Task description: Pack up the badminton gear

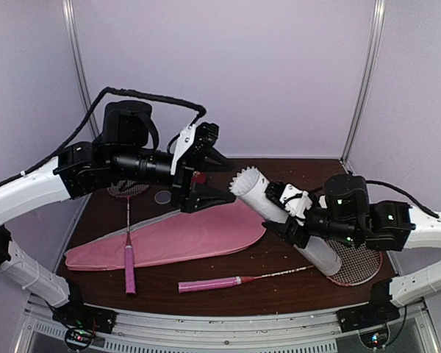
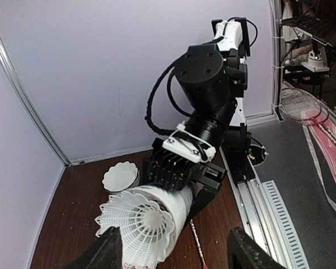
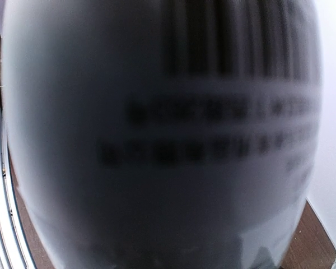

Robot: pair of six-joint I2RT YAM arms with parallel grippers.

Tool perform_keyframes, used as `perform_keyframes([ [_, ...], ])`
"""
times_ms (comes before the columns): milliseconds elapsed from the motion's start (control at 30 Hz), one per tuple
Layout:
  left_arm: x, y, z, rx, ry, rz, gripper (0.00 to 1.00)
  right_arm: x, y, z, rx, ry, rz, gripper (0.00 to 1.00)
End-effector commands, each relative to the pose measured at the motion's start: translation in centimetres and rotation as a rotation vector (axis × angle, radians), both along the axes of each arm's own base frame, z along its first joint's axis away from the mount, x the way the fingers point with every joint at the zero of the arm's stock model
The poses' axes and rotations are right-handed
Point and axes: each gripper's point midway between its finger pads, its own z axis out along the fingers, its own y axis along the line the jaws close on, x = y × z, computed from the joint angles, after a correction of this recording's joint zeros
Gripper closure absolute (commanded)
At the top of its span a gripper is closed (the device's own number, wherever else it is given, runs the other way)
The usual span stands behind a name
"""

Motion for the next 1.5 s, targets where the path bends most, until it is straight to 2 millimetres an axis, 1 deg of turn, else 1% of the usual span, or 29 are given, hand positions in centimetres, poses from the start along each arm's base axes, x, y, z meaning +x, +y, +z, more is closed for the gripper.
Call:
perform_keyframes([
  [0, -1.0, 0.7, -2.6, 0.142, -0.034, -0.065, 0.35, -0.3, 0.2, 1.6, 0.004, -0.014, 0.030, 0.71],
  [67, -1.0, 0.5, -3.7, 0.192, -0.028, -0.064, 0.37, -0.5, 0.2, 1.3, -0.010, -0.008, 0.039, 0.71],
  [167, -1.1, -0.1, -4.8, 0.232, -0.031, -0.066, 0.41, -0.6, 0.2, 1.2, -0.018, -0.003, 0.047, 0.71],
  [500, -2.5, -2.0, -8.6, 0.366, -0.020, -0.141, 0.58, -0.8, 0.3, 1.5, -0.021, 0.000, 0.061, 0.71],
  [700, -3.4, -3.3, -10.0, 0.383, 0.004, -0.210, 0.60, -0.7, 0.5, 2.2, 0.003, -0.007, 0.056, 0.72],
  [800, -3.4, -4.3, -10.7, 0.392, 0.010, -0.226, 0.60, -0.7, 0.6, 2.5, 0.015, -0.009, 0.058, 0.72],
  [967, -2.8, -5.7, -11.5, 0.394, 0.021, -0.223, 0.59, -0.8, 0.7, 3.0, 0.034, -0.012, 0.062, 0.72],
  [1033, -2.7, -5.6, -11.1, 0.387, 0.016, -0.214, 0.56, -0.8, 0.6, 2.7, 0.032, -0.012, 0.059, 0.72],
  [1100, -2.6, -5.1, -9.7, 0.362, -0.004, -0.186, 0.50, -0.7, 0.4, 2.0, 0.019, -0.008, 0.051, 0.72],
  [1167, -2.3, -4.2, -8.2, 0.336, -0.030, -0.145, 0.47, -0.7, 0.2, 1.2, 0.001, -0.002, 0.046, 0.72],
  [1233, -2.0, -3.1, -6.5, 0.304, -0.050, -0.097, 0.47, -0.7, 0.1, 0.6, -0.006, 0.006, 0.039, 0.72],
  [1333, -1.5, -1.2, -4.7, 0.264, -0.055, -0.038, 0.45, -0.7, -0.1, 0.1, -0.004, 0.012, 0.031, 0.72],
  [1400, -0.4, 0.3, -4.0, 0.239, -0.045, 0.017, 0.44, -0.6, -0.2, -0.2, 0.000, 0.015, 0.028, 0.72],
  [1467, 1.8, 1.9, -3.5, 0.206, -0.029, 0.112, 0.44, -0.6, -0.2, -0.5, -0.006, 0.019, 0.026, 0.72],
])
